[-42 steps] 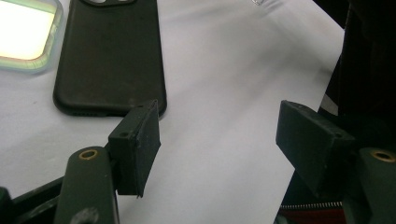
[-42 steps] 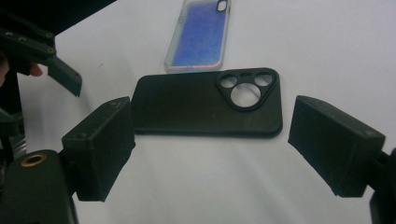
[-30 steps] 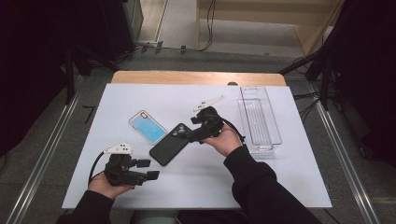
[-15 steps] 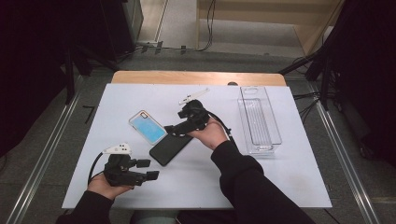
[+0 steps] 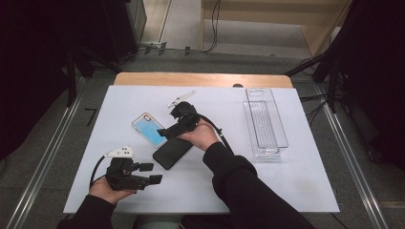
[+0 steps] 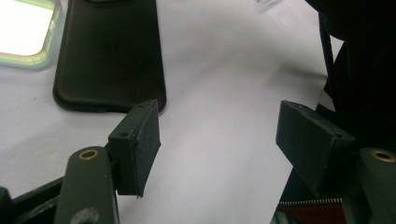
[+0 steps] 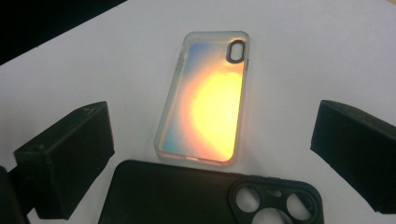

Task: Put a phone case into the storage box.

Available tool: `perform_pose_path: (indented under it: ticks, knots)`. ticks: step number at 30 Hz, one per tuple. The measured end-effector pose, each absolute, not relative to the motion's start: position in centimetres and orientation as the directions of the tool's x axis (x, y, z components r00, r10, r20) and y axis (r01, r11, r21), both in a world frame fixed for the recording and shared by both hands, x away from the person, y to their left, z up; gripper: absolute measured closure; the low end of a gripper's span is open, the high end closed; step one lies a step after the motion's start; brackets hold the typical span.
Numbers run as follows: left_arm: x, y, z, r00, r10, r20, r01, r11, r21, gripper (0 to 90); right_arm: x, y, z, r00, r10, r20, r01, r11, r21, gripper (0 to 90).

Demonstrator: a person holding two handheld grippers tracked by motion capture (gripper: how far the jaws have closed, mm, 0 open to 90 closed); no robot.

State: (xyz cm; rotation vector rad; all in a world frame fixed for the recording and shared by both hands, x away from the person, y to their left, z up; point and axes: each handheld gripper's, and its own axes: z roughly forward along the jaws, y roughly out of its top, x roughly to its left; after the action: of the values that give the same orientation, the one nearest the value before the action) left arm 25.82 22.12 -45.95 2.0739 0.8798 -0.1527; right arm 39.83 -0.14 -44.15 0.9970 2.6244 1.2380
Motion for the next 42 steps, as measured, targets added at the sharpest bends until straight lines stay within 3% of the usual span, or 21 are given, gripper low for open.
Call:
perform_pose_path:
  ticks: [29, 42]
  knots:
    - [25.8, 22.2, -46.0, 0.744, 0.527, -0.410, 0.638, -0.381, 0.669, 30.6, 41.6, 5.2, -46.4, -0.750, 0.628, 0.208, 0.574, 0.462, 0.676, 0.0]
    - [25.8, 22.3, -45.9, 0.743, 0.531, -0.408, 0.639, -0.379, 0.670, 30.6, 41.7, 5.7, -47.3, -0.743, 0.640, 0.197, 0.590, 0.486, 0.645, 0.0]
